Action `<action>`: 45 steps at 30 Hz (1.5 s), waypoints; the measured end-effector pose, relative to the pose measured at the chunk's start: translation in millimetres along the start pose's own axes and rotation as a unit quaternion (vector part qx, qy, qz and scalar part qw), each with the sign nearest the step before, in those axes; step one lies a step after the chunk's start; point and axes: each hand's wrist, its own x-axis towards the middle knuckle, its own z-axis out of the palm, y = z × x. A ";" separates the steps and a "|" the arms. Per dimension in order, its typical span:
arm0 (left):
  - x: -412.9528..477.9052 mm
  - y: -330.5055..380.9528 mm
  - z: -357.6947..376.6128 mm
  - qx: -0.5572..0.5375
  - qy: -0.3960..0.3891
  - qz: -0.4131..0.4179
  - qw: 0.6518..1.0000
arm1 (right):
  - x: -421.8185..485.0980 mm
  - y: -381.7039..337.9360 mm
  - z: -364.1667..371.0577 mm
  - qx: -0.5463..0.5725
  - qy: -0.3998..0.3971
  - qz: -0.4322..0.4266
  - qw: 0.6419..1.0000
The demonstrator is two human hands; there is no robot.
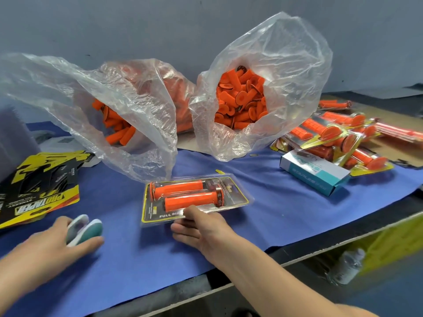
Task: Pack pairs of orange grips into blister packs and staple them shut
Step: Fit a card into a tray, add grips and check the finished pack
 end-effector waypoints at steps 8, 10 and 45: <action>16.3 56.1 -20.3 -0.012 0.170 0.283 0.944 | -17.6 -10.1 -2.9 -0.058 0.086 -0.119 0.987; -11.7 102.0 -21.2 -0.065 0.143 0.385 0.910 | -25.2 -15.4 -5.1 -0.079 0.108 -0.163 0.978; 119.1 534.3 -10.1 -0.471 -0.284 0.067 0.833 | 39.8 -213.4 -267.1 0.135 0.356 -0.343 0.859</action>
